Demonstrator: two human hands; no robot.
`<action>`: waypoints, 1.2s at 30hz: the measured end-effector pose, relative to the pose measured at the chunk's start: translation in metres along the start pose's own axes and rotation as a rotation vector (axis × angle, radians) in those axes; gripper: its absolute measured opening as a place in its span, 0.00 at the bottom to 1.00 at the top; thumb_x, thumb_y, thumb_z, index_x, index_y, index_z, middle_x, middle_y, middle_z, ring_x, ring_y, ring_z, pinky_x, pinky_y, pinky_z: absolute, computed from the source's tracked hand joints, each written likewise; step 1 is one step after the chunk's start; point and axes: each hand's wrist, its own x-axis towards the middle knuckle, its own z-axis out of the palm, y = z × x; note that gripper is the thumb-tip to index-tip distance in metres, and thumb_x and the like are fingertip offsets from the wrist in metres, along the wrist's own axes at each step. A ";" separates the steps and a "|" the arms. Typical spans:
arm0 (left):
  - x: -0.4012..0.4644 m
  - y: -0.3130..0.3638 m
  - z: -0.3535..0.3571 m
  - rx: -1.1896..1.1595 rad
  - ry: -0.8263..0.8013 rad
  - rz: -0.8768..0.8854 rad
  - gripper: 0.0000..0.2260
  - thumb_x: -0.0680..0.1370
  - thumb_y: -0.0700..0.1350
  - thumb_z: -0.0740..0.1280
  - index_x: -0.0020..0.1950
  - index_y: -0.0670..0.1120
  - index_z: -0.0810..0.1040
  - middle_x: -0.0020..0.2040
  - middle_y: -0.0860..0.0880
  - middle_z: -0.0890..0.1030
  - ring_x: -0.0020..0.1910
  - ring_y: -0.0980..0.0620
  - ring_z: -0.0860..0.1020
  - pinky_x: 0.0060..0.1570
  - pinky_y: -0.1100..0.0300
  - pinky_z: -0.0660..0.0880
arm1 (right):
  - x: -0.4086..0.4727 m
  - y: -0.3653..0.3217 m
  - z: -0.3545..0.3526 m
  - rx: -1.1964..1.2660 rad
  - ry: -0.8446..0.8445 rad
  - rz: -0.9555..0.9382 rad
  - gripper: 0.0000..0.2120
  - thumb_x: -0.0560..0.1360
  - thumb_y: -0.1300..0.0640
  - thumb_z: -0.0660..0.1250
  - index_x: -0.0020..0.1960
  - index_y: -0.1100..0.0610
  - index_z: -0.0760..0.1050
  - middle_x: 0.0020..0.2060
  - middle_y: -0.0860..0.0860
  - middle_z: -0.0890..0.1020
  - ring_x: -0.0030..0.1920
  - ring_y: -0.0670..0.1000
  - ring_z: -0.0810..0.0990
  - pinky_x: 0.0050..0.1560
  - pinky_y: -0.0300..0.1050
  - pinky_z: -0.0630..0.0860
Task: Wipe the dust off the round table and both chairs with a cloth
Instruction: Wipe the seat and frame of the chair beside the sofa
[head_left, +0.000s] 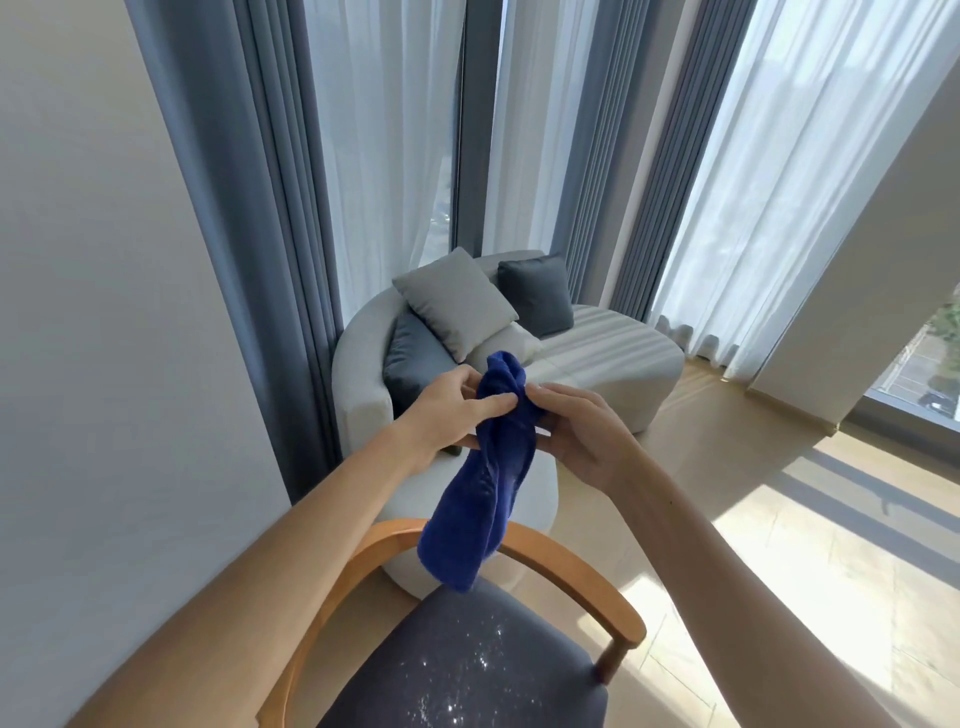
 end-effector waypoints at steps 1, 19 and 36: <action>-0.001 0.001 -0.001 -0.002 0.000 0.003 0.11 0.76 0.42 0.70 0.54 0.39 0.73 0.52 0.38 0.81 0.50 0.44 0.82 0.48 0.46 0.81 | -0.002 -0.001 0.000 0.008 -0.022 0.001 0.14 0.79 0.61 0.64 0.60 0.70 0.75 0.49 0.58 0.82 0.50 0.54 0.82 0.55 0.53 0.81; -0.050 -0.027 -0.045 -0.112 -0.075 -0.142 0.08 0.62 0.40 0.67 0.39 0.44 0.72 0.37 0.44 0.79 0.38 0.46 0.77 0.41 0.54 0.74 | -0.053 0.023 0.017 -0.316 0.341 -0.060 0.11 0.83 0.55 0.58 0.43 0.58 0.70 0.35 0.52 0.71 0.36 0.48 0.68 0.38 0.43 0.66; -0.099 -0.055 -0.101 0.607 -0.122 0.104 0.05 0.79 0.45 0.66 0.45 0.52 0.80 0.44 0.49 0.81 0.45 0.52 0.78 0.41 0.59 0.73 | -0.140 0.042 -0.042 -0.730 0.413 -0.070 0.02 0.71 0.63 0.72 0.41 0.58 0.82 0.32 0.50 0.81 0.33 0.47 0.77 0.33 0.36 0.72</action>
